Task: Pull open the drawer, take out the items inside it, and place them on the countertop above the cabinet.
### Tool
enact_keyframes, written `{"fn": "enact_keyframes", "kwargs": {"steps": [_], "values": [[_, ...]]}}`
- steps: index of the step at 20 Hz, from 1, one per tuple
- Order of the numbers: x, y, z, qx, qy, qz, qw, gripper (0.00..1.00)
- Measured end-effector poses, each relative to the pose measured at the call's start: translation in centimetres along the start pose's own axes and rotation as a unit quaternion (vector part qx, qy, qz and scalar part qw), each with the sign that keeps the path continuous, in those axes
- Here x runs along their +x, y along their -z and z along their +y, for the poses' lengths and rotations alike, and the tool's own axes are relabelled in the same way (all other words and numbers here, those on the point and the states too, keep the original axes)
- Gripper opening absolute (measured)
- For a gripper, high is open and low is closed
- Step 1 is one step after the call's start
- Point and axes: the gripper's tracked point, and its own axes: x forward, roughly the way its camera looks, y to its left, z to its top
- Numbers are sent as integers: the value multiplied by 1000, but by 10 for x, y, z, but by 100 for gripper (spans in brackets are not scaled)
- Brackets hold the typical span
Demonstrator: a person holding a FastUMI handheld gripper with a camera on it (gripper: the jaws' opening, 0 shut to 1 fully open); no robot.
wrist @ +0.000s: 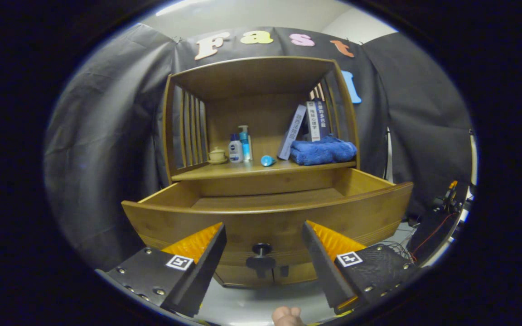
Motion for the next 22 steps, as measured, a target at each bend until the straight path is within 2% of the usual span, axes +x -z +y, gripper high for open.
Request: {"fn": "enact_keyframes", "kwargs": {"steps": [6,7,16,22], "values": [[25,42,8,-8,6,43,999,99],[31,44,4,-7,23,40,999,99],[38,50,23,-32,18,31,999,99],[69,46,26,-46,23,33,998,99]]}}
